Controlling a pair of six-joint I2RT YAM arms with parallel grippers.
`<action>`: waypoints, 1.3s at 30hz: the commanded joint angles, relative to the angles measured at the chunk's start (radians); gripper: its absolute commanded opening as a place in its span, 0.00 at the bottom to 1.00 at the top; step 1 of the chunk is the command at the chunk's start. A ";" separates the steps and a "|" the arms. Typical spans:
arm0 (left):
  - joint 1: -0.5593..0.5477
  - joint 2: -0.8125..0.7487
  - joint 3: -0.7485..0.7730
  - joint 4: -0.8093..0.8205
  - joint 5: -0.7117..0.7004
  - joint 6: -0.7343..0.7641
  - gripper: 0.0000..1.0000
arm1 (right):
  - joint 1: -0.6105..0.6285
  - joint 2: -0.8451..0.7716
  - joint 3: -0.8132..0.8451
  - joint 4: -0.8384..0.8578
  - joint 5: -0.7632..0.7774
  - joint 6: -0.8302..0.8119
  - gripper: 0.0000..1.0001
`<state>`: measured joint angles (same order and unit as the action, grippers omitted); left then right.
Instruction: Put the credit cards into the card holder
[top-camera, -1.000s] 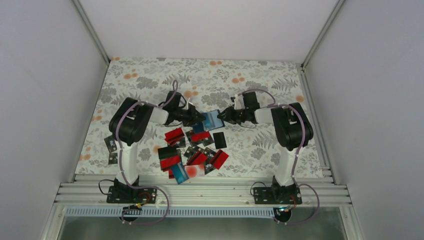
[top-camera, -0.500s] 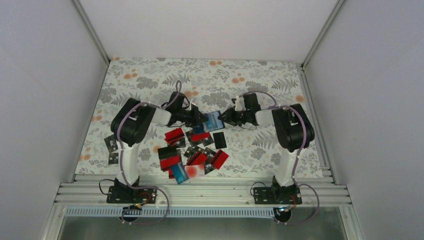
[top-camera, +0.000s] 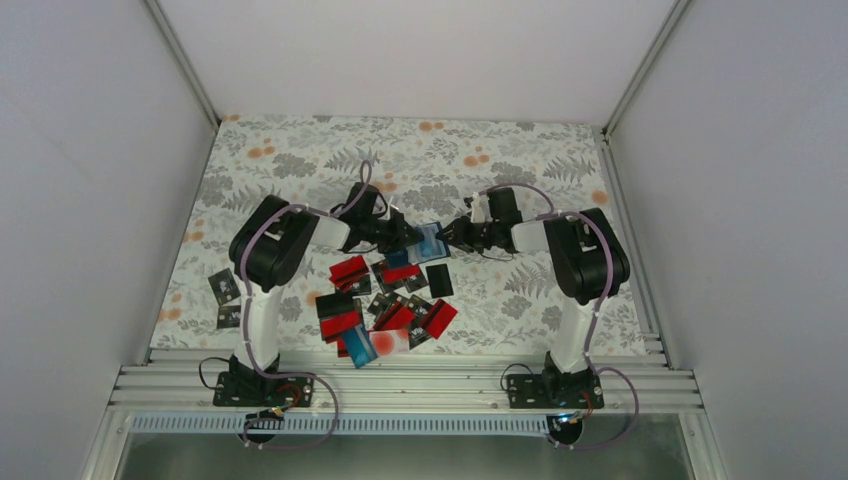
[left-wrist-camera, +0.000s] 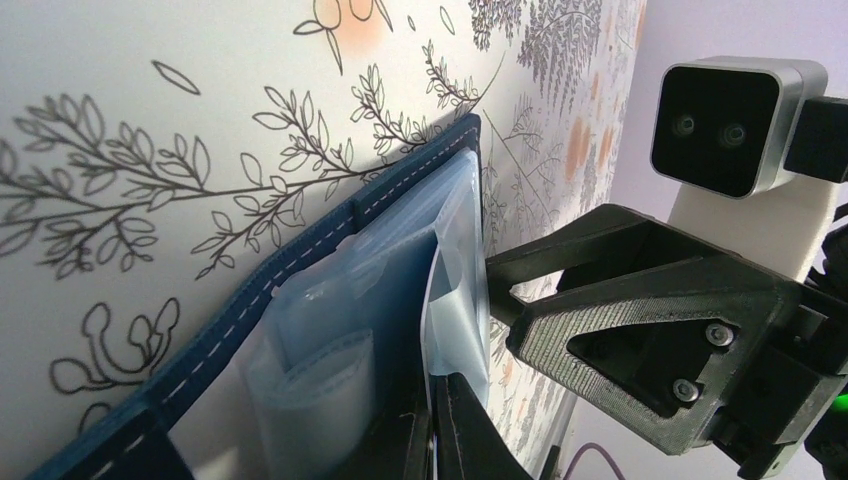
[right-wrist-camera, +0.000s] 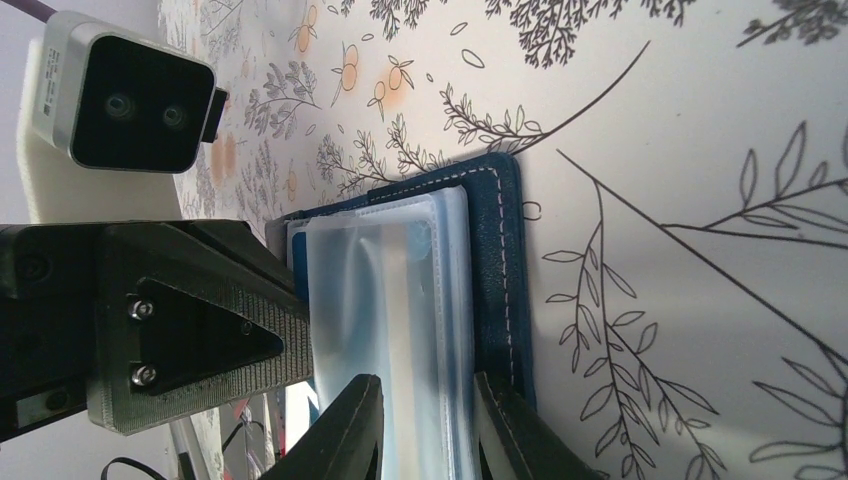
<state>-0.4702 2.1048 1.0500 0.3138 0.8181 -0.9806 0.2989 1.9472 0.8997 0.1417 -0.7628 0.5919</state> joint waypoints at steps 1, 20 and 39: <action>-0.019 0.041 0.015 -0.040 -0.051 0.000 0.02 | 0.013 0.049 -0.065 -0.169 0.066 0.005 0.25; -0.021 -0.061 0.089 -0.356 -0.184 0.216 0.32 | 0.012 0.047 -0.026 -0.215 0.084 -0.025 0.25; -0.061 -0.231 0.191 -0.642 -0.445 0.416 0.48 | 0.011 0.031 0.032 -0.257 0.082 -0.053 0.26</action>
<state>-0.5037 1.9221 1.2221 -0.2665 0.4614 -0.6464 0.3019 1.9461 0.9390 0.0586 -0.7628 0.5716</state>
